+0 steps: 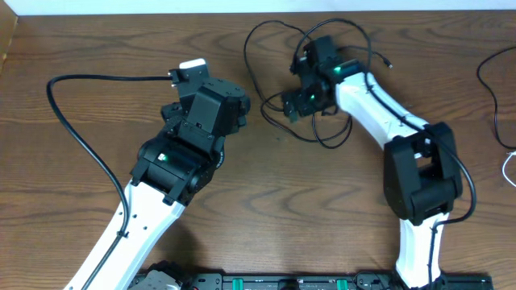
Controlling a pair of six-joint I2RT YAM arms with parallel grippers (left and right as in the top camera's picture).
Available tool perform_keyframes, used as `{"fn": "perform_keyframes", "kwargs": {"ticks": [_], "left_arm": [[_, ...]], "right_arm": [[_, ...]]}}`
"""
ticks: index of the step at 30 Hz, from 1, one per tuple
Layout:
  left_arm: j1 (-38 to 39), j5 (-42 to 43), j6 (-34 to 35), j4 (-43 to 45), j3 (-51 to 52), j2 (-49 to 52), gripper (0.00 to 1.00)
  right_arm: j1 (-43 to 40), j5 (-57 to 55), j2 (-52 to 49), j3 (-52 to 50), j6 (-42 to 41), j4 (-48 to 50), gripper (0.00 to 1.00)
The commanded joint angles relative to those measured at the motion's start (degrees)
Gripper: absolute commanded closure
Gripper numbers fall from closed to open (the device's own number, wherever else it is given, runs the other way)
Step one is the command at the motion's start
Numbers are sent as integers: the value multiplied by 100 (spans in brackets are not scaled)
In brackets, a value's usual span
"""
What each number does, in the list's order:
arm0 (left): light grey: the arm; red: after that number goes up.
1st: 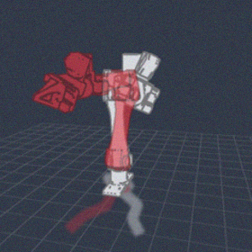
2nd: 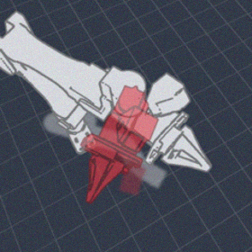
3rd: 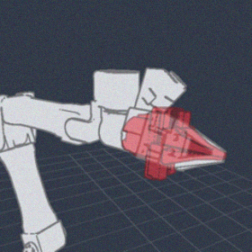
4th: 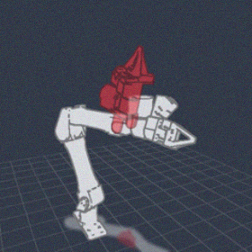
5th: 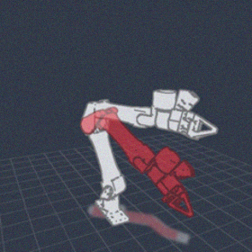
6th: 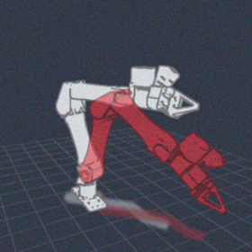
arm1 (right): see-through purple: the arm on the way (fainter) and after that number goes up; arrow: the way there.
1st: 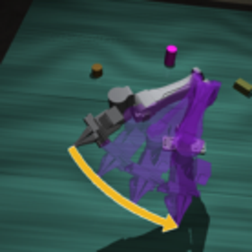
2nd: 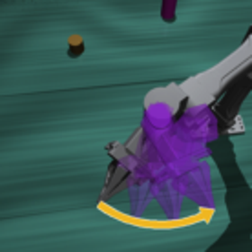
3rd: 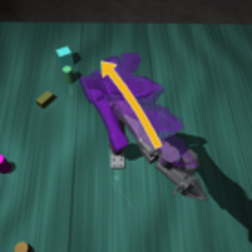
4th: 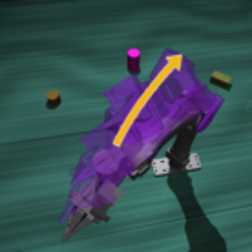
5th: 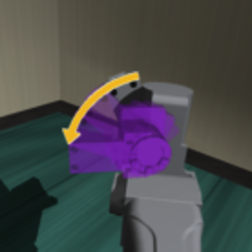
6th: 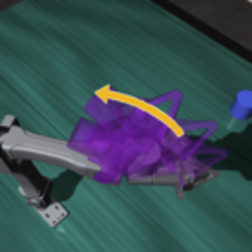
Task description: Untangle cables
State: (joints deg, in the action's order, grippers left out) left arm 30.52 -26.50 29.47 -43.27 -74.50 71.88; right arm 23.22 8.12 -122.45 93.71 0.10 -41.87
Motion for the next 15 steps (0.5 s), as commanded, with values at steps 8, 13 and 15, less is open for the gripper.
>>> {"fn": "perform_keyframes", "kwargs": {"ticks": [8,13,15], "left_arm": [[-31,-120,-116,-76,-63,-7,11],[-31,-120,-118,-107,-63,-7,11],[-31,-120,-118,-107,-63,-7,11]], "right_arm": [[411,175,-205,24,1117,-232,1],[437,581,-190,26,1436,-358,1],[424,603,-188,31,1480,-422,1]]}}
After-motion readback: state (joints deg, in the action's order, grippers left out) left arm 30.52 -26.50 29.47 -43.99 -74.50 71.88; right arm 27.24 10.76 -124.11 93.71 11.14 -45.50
